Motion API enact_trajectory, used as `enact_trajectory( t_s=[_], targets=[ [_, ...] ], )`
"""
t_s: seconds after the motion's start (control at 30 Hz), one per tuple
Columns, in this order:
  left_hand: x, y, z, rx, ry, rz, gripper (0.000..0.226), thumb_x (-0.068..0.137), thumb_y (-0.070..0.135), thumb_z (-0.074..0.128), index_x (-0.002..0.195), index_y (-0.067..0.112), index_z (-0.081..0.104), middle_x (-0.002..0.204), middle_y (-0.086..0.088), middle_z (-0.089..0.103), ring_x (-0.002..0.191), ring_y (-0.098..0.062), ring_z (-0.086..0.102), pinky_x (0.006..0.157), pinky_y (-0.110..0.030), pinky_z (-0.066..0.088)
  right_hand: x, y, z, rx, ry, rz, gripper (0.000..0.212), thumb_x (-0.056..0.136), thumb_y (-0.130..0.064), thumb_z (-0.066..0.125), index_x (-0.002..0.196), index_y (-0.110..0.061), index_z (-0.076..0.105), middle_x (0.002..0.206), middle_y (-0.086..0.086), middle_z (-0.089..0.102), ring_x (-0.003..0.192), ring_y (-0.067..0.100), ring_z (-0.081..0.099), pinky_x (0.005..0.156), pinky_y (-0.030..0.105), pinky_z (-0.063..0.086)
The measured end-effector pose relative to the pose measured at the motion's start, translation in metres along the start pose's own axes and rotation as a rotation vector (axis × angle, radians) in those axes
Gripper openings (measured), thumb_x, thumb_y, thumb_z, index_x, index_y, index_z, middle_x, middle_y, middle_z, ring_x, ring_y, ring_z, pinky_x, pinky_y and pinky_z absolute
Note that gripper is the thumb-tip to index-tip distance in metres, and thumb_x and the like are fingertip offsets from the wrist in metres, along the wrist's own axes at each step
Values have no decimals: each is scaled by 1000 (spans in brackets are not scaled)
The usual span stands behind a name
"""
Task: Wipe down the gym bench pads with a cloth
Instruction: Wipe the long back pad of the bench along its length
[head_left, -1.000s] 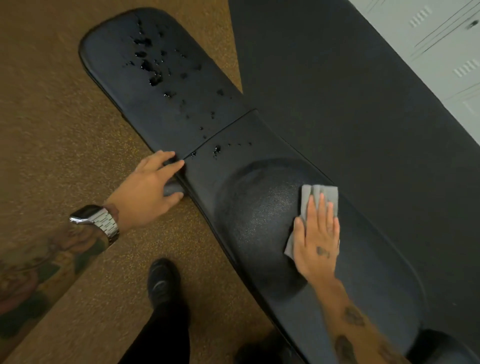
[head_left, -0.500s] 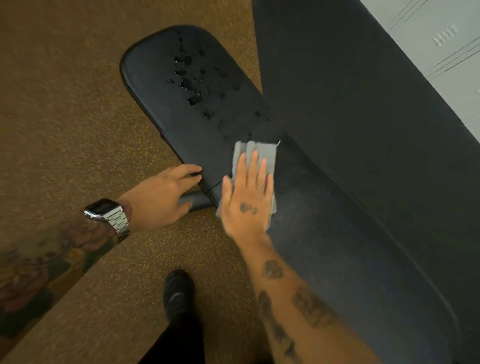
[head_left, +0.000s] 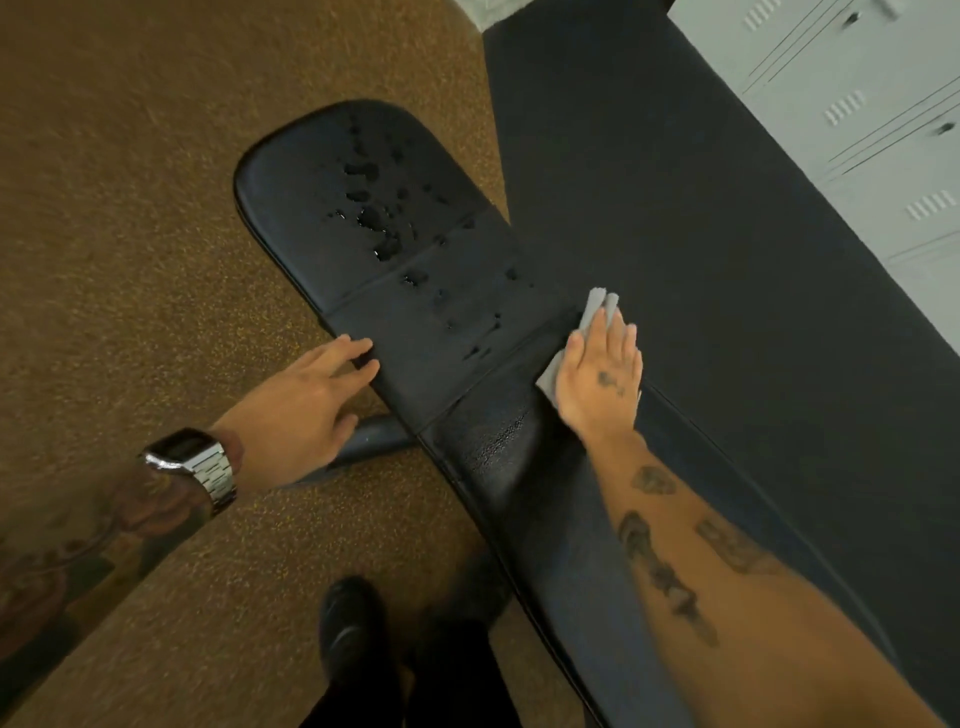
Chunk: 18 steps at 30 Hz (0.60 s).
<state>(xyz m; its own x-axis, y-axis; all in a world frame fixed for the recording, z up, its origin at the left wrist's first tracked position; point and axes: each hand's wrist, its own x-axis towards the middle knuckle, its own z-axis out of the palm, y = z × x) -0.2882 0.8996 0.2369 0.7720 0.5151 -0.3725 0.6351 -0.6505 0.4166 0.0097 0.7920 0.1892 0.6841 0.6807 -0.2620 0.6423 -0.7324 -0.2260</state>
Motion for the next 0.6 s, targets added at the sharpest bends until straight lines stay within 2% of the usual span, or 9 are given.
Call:
enact_trajectory(
  t_s=[0.07,0.17,0.23,0.3,0.4,0.47,0.53,0.6],
  targets=[
    [0,2,6,-13,4,-9,65,93,24,54,150,13,25,161,-2,11,149,-20,5,117,-30,12,21,-7,-4,39,-42,62,56,108,-35,17,158,-11,12,167,7,10,154,27,3,125,42,5],
    [2,3,10,-26,6,-19,66,93,25,53,151,13,24,162,-3,9,149,-19,1,116,-29,11,-10,-35,14,-34,104,-34,57,107,-34,19,158,-8,17,166,12,15,153,29,9,125,44,8],
    [2,2,9,-39,-5,-29,66,93,25,53,151,14,24,162,-2,8,149,-18,1,116,-29,11,-59,-52,32,-68,143,-162,57,107,-35,24,157,-8,19,165,13,15,153,30,11,125,45,10],
    [1,1,6,-27,-36,-39,66,93,25,52,151,15,22,162,-1,7,149,-18,1,118,-30,13,-107,-56,46,-93,89,-305,57,107,-35,27,158,-12,18,166,11,12,154,29,8,124,47,13],
    [3,3,-2,-11,-74,-62,64,95,26,48,152,18,21,162,2,6,149,-16,0,119,-33,18,-147,-32,50,-184,0,-600,56,106,-35,33,158,-18,22,166,6,17,153,27,14,120,49,26],
    [6,8,-9,-41,-75,-84,60,96,25,47,151,17,24,162,2,8,149,-15,2,116,-28,13,-147,-5,44,-212,-21,-715,54,106,-35,32,157,-21,25,165,3,18,153,25,17,118,48,29],
    [9,13,-15,-69,-70,-102,58,96,24,47,150,16,28,161,2,12,149,-16,5,114,-24,10,-139,21,32,-216,-27,-679,54,106,-35,30,157,-21,23,166,2,17,153,24,15,119,47,27],
    [11,16,-18,-80,-80,-122,56,96,23,48,149,15,30,161,1,14,149,-18,7,115,-25,11,-122,44,19,-210,-16,-566,57,104,-35,30,158,-18,21,166,4,16,153,25,14,121,47,23]
  ],
)
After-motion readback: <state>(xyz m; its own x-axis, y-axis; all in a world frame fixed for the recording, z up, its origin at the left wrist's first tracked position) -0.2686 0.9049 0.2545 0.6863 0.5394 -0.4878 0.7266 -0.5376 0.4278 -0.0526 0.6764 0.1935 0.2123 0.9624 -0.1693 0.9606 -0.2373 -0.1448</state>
